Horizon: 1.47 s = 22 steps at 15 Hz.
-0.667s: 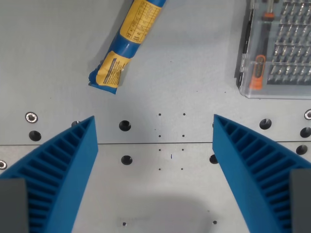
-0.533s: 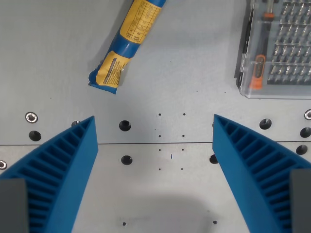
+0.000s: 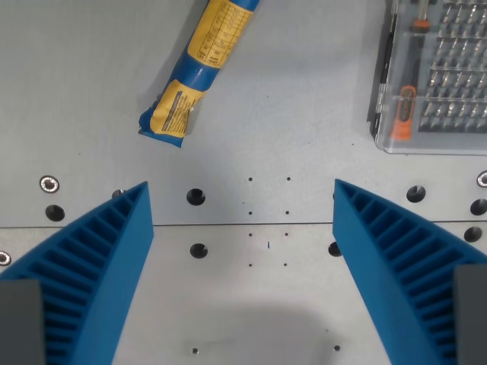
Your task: Move above the blue bag
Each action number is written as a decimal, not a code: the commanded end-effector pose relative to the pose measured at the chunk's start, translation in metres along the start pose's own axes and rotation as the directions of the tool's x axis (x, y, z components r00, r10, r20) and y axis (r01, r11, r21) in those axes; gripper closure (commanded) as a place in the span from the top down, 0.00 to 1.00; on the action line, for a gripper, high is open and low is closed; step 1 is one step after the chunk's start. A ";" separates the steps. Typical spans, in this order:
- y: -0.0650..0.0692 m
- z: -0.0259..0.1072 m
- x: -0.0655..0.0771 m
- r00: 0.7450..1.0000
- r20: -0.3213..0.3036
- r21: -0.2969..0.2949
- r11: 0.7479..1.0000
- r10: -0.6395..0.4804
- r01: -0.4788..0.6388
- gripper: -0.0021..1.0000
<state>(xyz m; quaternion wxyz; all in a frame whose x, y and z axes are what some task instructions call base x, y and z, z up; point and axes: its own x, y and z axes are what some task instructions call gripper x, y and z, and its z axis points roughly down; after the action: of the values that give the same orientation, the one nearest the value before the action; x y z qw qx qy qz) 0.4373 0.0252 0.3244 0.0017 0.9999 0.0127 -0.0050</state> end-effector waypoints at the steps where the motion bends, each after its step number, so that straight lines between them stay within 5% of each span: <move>1: -0.001 0.002 0.001 0.999 -0.013 0.000 0.999 0.049 -0.049 1.00; 12: -0.007 0.035 0.008 0.973 -0.062 0.007 0.975 0.221 -0.221 1.00; 22: -0.015 0.082 0.017 0.911 -0.076 0.024 0.914 0.405 -0.404 1.00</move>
<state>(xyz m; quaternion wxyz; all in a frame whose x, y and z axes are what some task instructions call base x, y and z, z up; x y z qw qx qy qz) 0.4556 0.0357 0.2457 -0.0010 0.9943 -0.1059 -0.0100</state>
